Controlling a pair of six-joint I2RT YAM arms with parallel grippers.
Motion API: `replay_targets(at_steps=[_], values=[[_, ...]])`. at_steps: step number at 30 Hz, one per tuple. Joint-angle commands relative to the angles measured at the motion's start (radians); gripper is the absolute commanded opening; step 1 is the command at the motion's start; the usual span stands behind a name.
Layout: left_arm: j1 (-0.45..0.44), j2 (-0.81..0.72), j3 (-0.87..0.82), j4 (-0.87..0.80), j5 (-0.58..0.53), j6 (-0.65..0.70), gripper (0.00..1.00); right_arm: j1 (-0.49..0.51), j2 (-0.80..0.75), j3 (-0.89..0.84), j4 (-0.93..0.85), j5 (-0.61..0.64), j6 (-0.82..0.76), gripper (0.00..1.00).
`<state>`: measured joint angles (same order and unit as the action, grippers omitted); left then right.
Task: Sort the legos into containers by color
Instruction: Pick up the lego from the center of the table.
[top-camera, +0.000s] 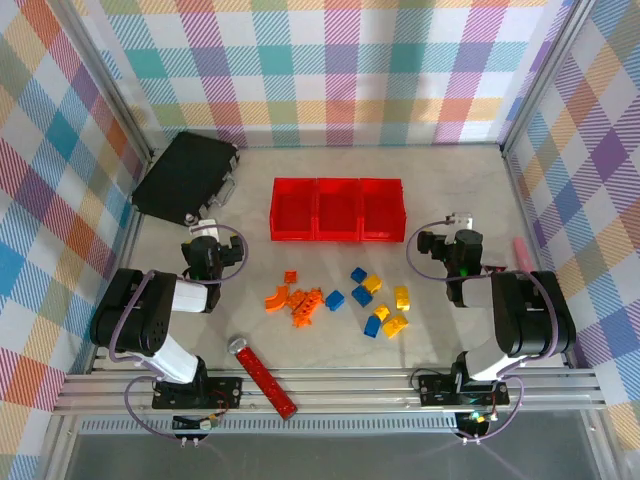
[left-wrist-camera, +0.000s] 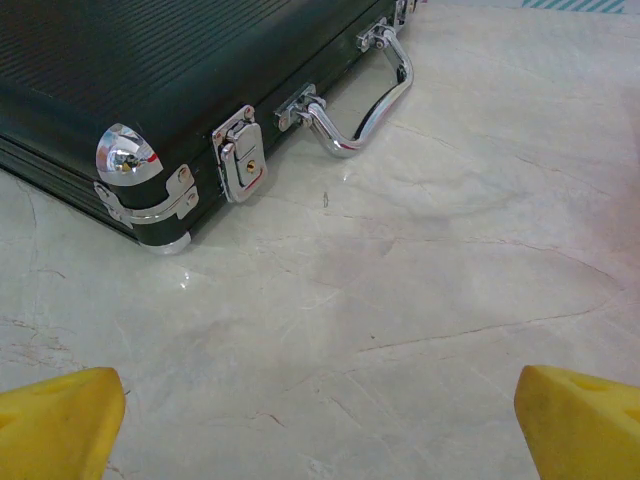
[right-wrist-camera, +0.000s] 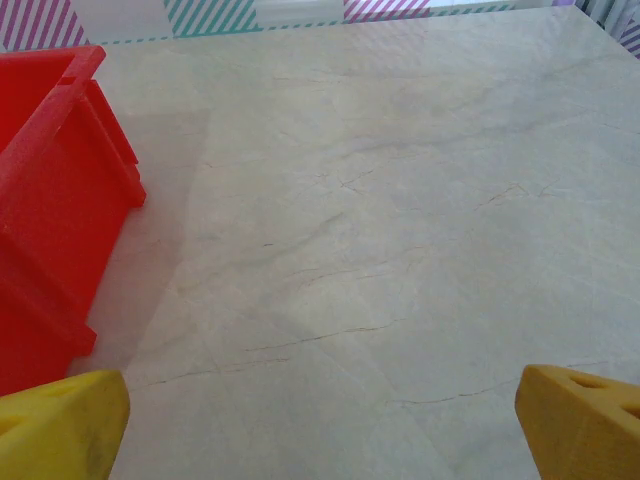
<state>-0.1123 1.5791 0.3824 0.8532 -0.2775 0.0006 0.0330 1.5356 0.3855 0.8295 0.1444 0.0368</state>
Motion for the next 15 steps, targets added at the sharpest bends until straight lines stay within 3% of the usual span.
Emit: replay_targets(at_steps=[1, 15], values=[[0.007, -0.001, 0.013, 0.037, 0.004, 0.006, 1.00, 0.003, -0.001, 0.013, 0.022, -0.017, -0.006, 0.99], [0.007, 0.000, 0.017, 0.030, 0.006, 0.004, 1.00, 0.001, 0.000, 0.015, 0.020, -0.021, -0.003, 0.99]])
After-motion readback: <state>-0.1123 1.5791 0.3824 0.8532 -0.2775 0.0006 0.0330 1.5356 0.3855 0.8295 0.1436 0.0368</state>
